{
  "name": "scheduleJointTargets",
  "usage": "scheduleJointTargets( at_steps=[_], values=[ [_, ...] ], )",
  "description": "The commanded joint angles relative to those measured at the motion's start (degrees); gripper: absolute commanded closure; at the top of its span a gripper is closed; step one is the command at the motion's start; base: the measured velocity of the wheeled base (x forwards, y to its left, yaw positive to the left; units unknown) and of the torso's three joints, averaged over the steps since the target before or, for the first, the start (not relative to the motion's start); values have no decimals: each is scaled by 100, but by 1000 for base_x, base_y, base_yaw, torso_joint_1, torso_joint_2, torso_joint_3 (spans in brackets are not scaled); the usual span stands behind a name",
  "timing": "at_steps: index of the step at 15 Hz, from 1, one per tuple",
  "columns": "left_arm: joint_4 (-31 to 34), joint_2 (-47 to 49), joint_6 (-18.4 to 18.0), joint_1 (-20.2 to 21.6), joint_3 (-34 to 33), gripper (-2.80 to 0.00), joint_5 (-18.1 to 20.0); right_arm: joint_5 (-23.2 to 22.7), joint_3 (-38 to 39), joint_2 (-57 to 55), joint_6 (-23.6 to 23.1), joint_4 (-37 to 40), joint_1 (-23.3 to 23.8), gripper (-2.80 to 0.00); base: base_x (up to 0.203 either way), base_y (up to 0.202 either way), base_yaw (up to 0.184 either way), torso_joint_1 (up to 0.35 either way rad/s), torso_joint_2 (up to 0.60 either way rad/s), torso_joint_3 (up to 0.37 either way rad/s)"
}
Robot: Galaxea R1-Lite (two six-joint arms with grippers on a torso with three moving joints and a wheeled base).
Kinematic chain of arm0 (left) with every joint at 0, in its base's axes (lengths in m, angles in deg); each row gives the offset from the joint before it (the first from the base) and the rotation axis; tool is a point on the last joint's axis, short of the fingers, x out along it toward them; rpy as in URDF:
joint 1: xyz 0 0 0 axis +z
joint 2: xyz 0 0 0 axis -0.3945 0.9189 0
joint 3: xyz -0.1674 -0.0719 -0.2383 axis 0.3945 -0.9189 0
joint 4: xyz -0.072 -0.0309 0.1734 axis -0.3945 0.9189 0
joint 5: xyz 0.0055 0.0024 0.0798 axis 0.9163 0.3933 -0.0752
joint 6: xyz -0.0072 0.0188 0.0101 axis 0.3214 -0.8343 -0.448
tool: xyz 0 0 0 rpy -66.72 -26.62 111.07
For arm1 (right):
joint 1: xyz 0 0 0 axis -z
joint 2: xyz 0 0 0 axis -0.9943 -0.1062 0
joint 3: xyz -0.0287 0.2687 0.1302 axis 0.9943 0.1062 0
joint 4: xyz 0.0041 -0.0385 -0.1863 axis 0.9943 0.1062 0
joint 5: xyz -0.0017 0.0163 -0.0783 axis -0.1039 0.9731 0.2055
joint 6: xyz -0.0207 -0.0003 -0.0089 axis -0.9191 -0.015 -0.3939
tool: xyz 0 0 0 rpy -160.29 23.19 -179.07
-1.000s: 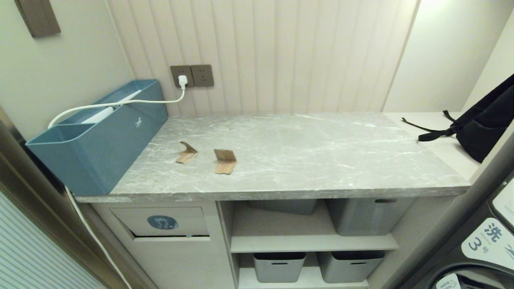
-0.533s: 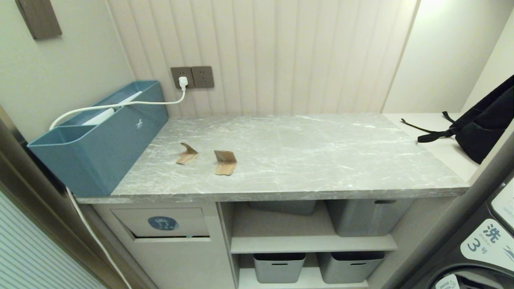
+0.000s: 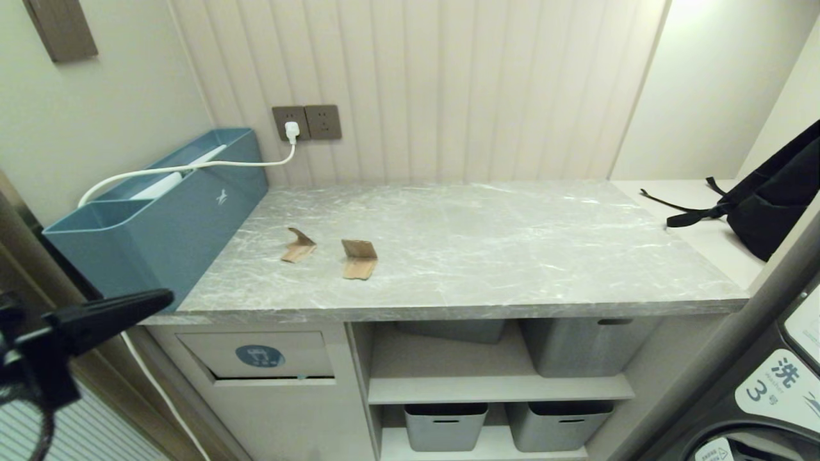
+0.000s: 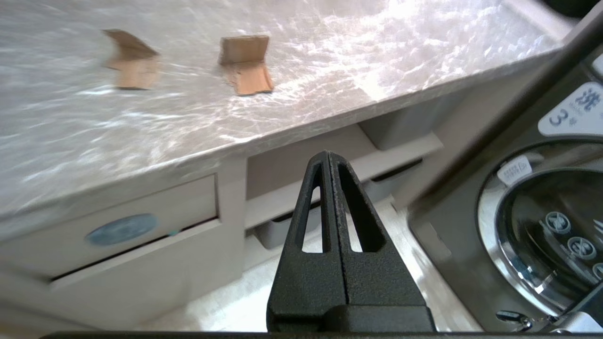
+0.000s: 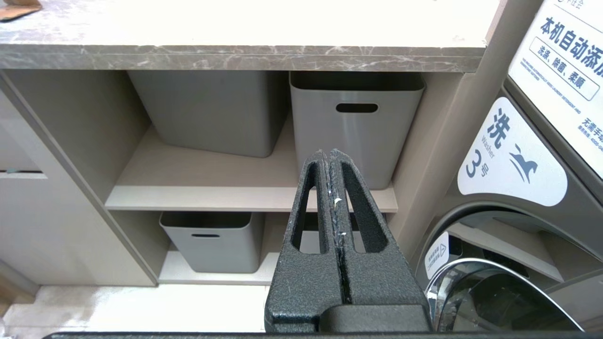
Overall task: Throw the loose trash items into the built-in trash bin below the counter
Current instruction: Pick up the garbage
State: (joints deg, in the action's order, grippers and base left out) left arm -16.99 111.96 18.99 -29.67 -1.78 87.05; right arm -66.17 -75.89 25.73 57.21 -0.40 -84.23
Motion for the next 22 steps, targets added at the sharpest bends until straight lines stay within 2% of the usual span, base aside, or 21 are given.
scheduleJointTargets(
  at_steps=[1,5,8,11,13,14,20,22],
  values=[
    [-299,1654,-22,-180,359,0,55,-1,0,9,-2,-2,-2,0,0,0,0,0,0,0],
    [-1042,3792,-80,-711,1242,0,-265,-1,0,9,-2,-2,-2,0,0,0,0,0,0,0],
    [-1335,5068,-82,-916,2410,0,-370,-1,0,9,-2,-2,-2,0,0,0,0,0,0,0],
    [-2468,6187,-86,-986,3515,0,-578,-1,0,9,-2,-2,-2,0,0,0,0,0,0,0],
    [-2879,6516,-89,-1057,3872,0,-689,-1,0,9,-2,-2,-2,0,0,0,0,0,0,0],
    [-2907,6643,-98,-1073,3914,-280,-699,-1,0,9,-2,-2,-2,0,0,0,0,0,0,0],
    [-2914,7153,-120,-1167,5000,-280,-721,-1,0,9,-2,-2,-2,0,0,0,0,0,0,0],
    [-2922,7142,-196,-1219,4987,-280,-722,-1,0,9,-2,-2,-2,0,0,0,0,0,0,0]
  ],
)
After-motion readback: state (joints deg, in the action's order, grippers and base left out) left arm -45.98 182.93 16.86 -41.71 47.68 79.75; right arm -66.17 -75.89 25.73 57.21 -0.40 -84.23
